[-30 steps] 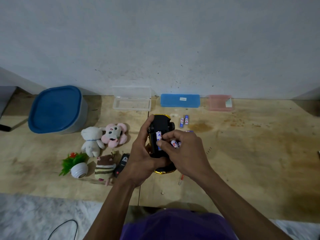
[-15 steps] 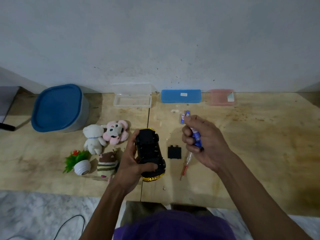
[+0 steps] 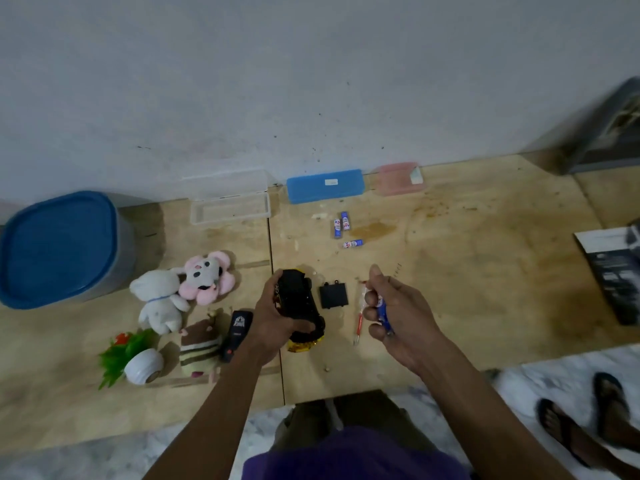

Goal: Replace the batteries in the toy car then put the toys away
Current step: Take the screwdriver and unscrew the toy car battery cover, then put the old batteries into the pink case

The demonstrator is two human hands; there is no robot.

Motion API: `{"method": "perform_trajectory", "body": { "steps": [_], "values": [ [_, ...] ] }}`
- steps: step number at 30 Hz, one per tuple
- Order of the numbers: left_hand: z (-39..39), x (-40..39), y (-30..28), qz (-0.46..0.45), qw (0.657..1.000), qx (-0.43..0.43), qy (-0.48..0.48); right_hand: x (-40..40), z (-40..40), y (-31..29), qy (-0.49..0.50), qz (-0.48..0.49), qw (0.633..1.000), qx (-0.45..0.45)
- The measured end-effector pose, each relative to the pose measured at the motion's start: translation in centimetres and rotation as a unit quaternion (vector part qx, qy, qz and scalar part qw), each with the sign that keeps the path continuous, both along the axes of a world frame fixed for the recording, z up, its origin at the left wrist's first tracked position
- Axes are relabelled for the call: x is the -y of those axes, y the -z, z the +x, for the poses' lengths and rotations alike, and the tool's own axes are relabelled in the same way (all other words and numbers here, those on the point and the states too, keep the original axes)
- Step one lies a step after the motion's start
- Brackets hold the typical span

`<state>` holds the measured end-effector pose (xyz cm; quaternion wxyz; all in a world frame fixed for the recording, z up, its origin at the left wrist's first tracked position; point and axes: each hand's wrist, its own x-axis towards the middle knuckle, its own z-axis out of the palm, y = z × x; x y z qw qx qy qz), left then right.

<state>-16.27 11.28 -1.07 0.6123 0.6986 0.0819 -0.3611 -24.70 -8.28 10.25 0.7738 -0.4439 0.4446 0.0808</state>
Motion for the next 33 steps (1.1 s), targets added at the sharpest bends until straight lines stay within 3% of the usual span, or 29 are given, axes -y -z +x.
{"method": "perform_trajectory", "body": {
  "steps": [8,14,19,24,27,33],
  "values": [
    [0.3,-0.6,2.0,-0.028,0.998,0.015,0.05,-2.4,-0.4,-0.3,0.046,-0.026,0.998,-0.019],
    [1.3,-1.0,2.0,0.15,0.974,0.099,0.139,-2.3,-1.5,-0.3,0.069,-0.042,0.997,0.003],
    [1.3,-0.2,1.5,0.154,0.975,0.091,0.132,-0.1,-1.0,0.0,0.058,-0.051,0.997,-0.001],
    [1.9,0.4,1.4,0.266,0.936,0.148,0.176,4.5,0.7,0.9,0.037,-0.048,0.998,0.005],
    [2.0,2.7,-0.2,0.338,0.91,0.208,0.119,9.1,2.4,2.1,0.034,-0.059,0.998,0.007],
    [3.7,14.1,-3.2,0.315,0.887,0.333,0.046,18.9,6.8,5.9,0.026,-0.115,0.993,-0.018]
  ]
}}
